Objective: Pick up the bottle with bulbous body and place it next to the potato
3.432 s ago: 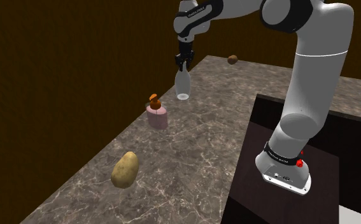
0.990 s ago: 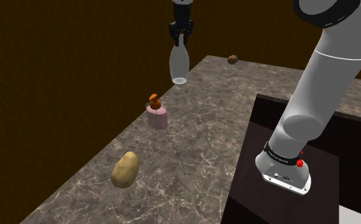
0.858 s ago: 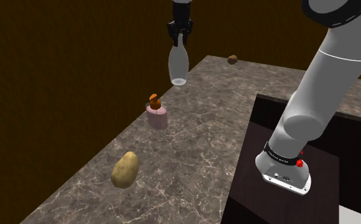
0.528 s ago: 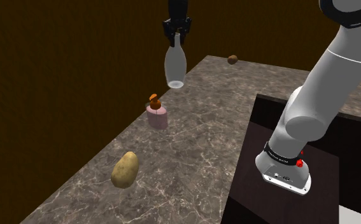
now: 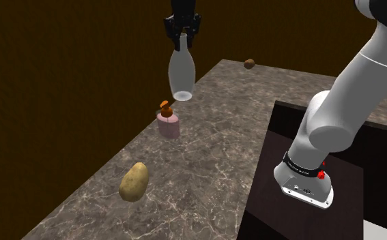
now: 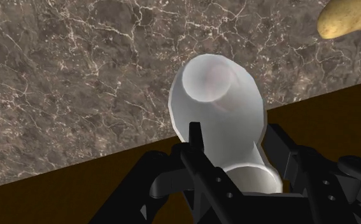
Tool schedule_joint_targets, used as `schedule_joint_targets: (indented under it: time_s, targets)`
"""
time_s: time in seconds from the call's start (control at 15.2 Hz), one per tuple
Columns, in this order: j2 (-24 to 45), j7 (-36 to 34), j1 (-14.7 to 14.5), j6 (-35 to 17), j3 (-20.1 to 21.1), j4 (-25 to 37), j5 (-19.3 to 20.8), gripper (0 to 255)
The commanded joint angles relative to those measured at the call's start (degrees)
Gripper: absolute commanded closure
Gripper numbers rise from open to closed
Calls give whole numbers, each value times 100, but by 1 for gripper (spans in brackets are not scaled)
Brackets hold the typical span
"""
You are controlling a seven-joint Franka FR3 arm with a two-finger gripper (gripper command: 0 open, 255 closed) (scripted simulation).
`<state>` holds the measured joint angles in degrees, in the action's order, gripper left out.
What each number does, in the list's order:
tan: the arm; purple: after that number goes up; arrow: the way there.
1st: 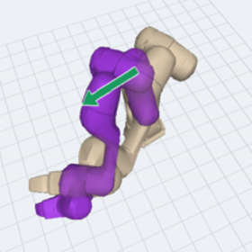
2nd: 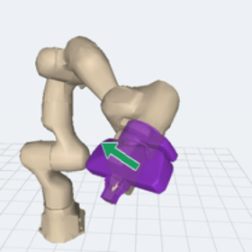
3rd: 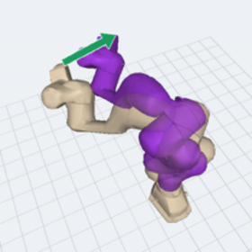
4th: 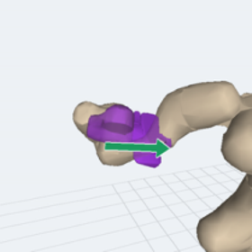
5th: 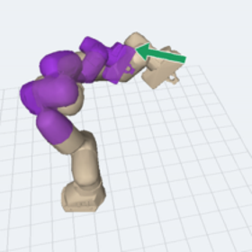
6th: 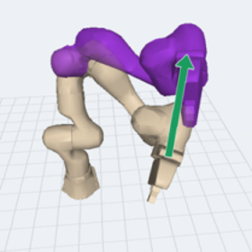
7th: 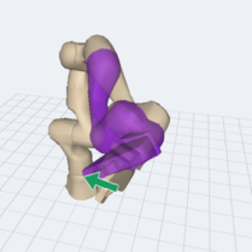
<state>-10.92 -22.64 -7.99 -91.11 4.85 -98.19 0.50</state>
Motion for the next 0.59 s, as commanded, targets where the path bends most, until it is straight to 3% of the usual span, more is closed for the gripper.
schedule_joint_targets:
  time_s: [0.0, 0.53]
  targets:
    - [-77, -273, -108, 99, 162, 20, -20, 255]
    - [-86, -1360, -524, 548, 838, 447, -89, 255]
